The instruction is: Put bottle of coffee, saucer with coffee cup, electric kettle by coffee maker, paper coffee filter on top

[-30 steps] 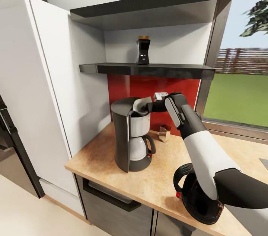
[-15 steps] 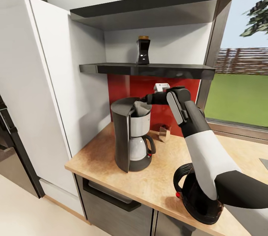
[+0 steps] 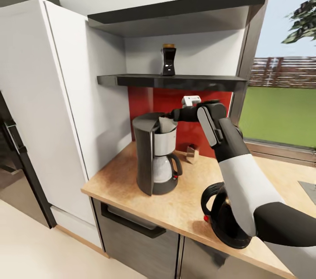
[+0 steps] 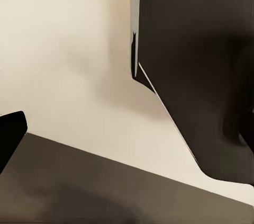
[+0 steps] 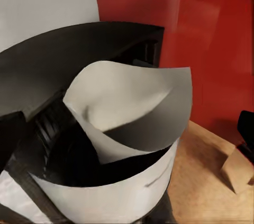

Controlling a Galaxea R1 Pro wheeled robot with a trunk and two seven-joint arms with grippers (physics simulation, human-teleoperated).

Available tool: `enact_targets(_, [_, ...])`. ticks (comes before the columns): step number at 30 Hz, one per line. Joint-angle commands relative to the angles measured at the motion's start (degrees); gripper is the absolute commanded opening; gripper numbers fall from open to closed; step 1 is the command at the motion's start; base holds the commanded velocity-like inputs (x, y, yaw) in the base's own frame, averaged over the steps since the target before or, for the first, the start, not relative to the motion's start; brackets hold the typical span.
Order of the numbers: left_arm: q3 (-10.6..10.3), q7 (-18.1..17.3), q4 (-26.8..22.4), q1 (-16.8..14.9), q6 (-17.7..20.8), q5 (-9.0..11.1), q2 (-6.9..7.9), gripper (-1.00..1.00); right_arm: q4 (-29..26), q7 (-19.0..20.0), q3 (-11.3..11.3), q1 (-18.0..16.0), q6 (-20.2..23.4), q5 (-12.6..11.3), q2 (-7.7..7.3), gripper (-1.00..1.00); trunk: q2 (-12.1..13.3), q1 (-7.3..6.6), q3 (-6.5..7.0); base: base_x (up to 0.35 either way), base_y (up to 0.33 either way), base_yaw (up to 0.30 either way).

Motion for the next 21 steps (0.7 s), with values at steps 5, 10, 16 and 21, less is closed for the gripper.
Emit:
enact_targets(5, [0.1, 0.1, -0.2, 0.0, 0.2, 0.1, 0.05, 1.00, -1.7, 0.1, 0.1, 0.0, 0.1, 0.0, 0.01, 1.00, 0.0, -0.01, -0.01, -0.336, 0.000, 0.000])
enact_targets(10, [0.2, 0.1, -0.2, 0.0, 0.2, 0.2, 0.09, 1.00, -1.8, 0.1, 0.2, 0.0, 0.1, -0.1, 0.14, 1.00, 0.0, -0.01, -0.01, -0.327, 0.000, 0.000])
enact_targets(16, [0.3, 0.1, -0.4, 0.0, 0.2, 0.3, 0.09, 1.00, -1.7, 0.1, 0.3, 0.0, 0.1, -0.4, 0.27, 1.00, 0.0, -0.01, -0.01, -0.285, 0.000, 0.000])
enact_targets(21, [0.3, 0.1, -0.5, -0.1, 0.2, 0.3, 0.09, 1.00, -1.9, 0.6, 0.5, 0.0, 0.0, -0.7, 0.76, 1.00, 0.0, -0.01, -0.01, -0.123, 0.000, 0.000])
